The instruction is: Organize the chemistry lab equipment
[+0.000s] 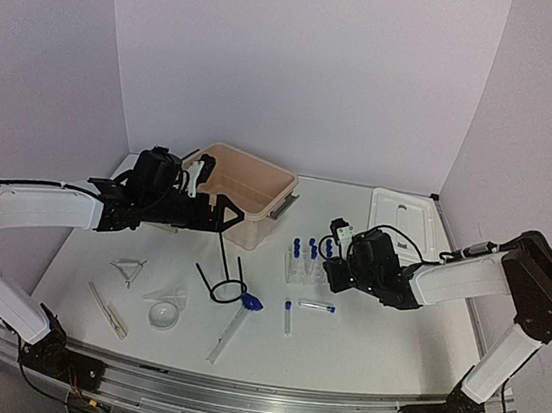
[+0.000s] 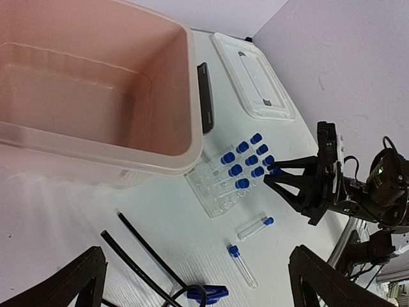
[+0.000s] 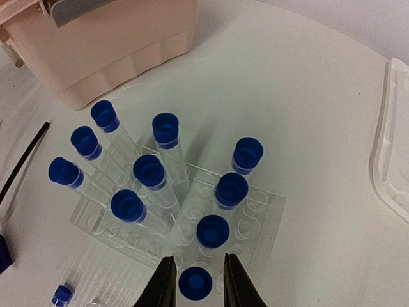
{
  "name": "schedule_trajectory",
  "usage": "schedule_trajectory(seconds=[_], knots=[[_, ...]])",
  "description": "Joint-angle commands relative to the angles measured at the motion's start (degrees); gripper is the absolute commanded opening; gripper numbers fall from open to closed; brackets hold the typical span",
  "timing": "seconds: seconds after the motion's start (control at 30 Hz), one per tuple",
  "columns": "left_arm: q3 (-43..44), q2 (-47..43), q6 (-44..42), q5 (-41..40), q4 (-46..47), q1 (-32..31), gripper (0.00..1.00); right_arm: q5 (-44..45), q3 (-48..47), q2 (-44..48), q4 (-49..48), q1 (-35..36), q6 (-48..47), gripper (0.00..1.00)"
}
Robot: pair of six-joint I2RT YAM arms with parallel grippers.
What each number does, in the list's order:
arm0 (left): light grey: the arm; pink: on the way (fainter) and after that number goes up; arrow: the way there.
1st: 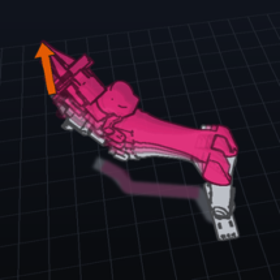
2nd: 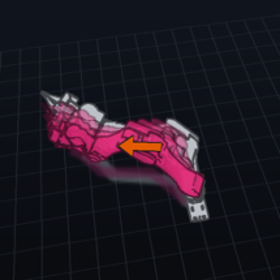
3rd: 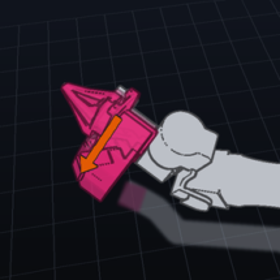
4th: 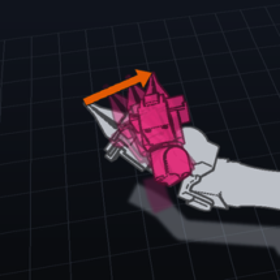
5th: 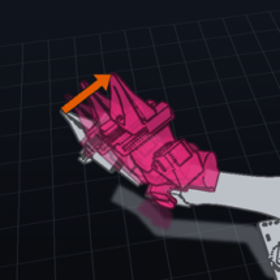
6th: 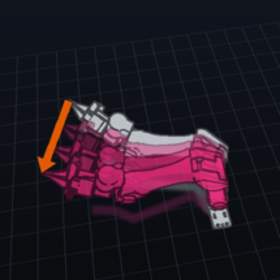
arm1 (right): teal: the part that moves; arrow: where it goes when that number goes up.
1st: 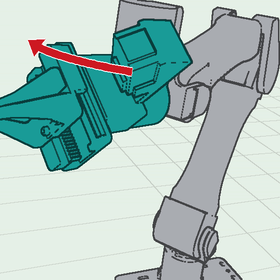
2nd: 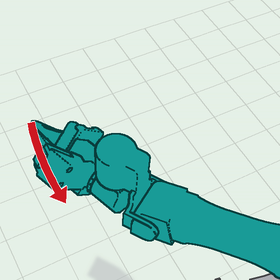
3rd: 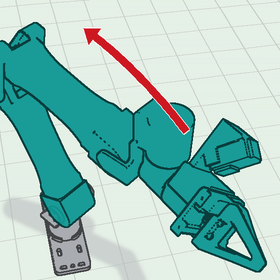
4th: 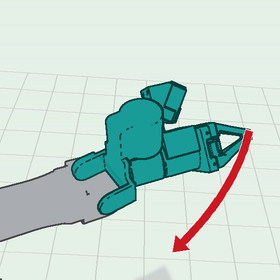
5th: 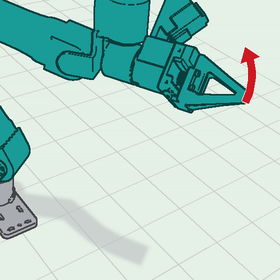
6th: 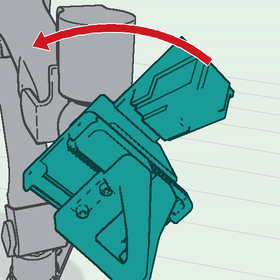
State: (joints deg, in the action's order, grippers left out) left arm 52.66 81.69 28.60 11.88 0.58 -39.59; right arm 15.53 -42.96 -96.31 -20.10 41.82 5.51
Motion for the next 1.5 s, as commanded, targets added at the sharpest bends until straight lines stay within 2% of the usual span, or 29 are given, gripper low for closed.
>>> schedule_trajectory(seconds=[0.0,0.23,0.37,0.53,0.63,0.8,0.93,1.07,1.33,1.47], knots=[[-0.7,-2.1,0.4,0.4,1.8,0.0,1.0,0.9,0.3,-0.4,-1.5,0.2,0.4,0.29],[-1.0,-2.3,0.7,0.5,1.9,0.0,1.0,1.2,0.4,1.0,-1.3,0.2,1.1,0.4],[-1.2,-2.7,0.8,0.6,2.2,0.0,1.0,2.0,0.6,3.0,-0.4,0.2,1.7,0.52],[-1.4,-3.1,1.0,0.7,2.6,0.0,1.0,1.6,1.4,8.7,2.7,0.2,3.1,0.63],[-1.4,-3.2,1.0,1.0,2.6,-0.1,1.0,0.0,2.1,14.2,7.9,0.2,4.5,0.68],[-1.6,-3.6,0.9,2.1,2.3,0.0,1.0,-8.4,3.5,25.3,22.4,0.2,4.5,0.77],[-1.9,-3.4,0.5,3.5,2.2,0.0,1.0,-22.1,6.3,28.6,29.1,0.2,2.9,0.79],[-1.7,-2.9,-0.9,5.7,1.4,0.0,1.0,-30.2,6.0,24.4,29.2,0.2,-1.8,0.78],[-3.2,-3.1,-1.1,8.0,2.0,0.0,1.0,-23.8,-2.5,7.5,29.6,0.2,-3.0,0.73],[-4.0,-3.4,-1.0,9.6,3.0,0.0,1.0,-21.5,-4.5,3.6,28.5,0.2,-4.9,0.73]])
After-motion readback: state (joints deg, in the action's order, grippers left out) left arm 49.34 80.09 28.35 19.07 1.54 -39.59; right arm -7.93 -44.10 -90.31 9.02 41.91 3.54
